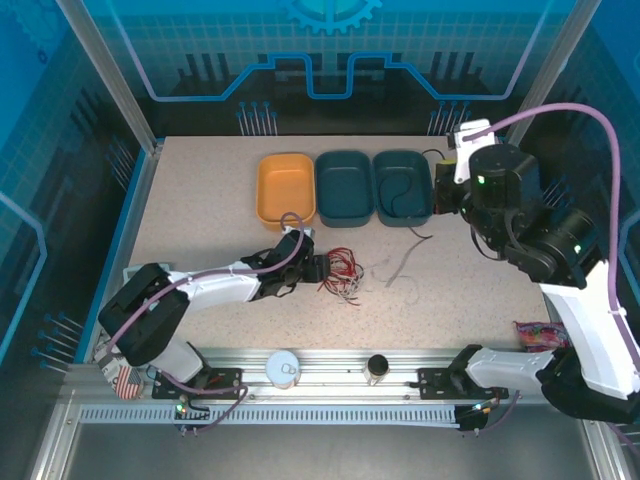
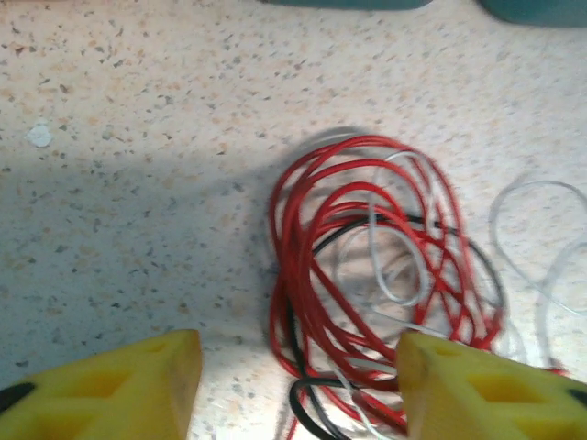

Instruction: Untangle the cables

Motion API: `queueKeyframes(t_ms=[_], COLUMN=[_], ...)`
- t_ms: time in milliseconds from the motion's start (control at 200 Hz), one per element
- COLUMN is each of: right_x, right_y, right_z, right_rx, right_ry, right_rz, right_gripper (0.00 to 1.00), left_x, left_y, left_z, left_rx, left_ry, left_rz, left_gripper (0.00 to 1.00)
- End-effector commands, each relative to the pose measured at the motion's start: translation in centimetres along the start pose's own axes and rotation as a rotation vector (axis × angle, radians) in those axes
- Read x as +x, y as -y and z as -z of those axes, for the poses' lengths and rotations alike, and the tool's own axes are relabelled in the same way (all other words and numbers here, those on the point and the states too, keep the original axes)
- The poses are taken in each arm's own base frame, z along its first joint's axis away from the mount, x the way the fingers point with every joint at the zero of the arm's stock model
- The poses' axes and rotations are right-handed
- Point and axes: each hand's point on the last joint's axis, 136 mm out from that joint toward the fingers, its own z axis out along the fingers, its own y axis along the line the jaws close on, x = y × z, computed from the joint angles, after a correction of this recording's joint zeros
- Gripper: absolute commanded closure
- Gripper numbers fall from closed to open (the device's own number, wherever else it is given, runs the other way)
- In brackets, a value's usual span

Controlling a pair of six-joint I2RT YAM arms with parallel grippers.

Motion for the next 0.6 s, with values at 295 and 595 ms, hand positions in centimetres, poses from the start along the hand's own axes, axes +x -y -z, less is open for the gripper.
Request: queueKeyframes(t_ms=[295,595], right_x=[-3.6,-6.5], right_y=[-0.6,2.6], right_z=[-5.2,-10.7], right_rx=[-0.002,0.056], right_ry=[0.014,0.020], right_rz=[0.025,-0.037], right_gripper=[1.00,1.00], left_x=[-2.0,-2.7], left_y=[0.6,-2.0], left_z=[8.0,11.9], left_rx=[0.052,-0.031], left_ry=[0.089,0.178], left_rz=[-0.016,-0.023], left_gripper=[0.01,0.01])
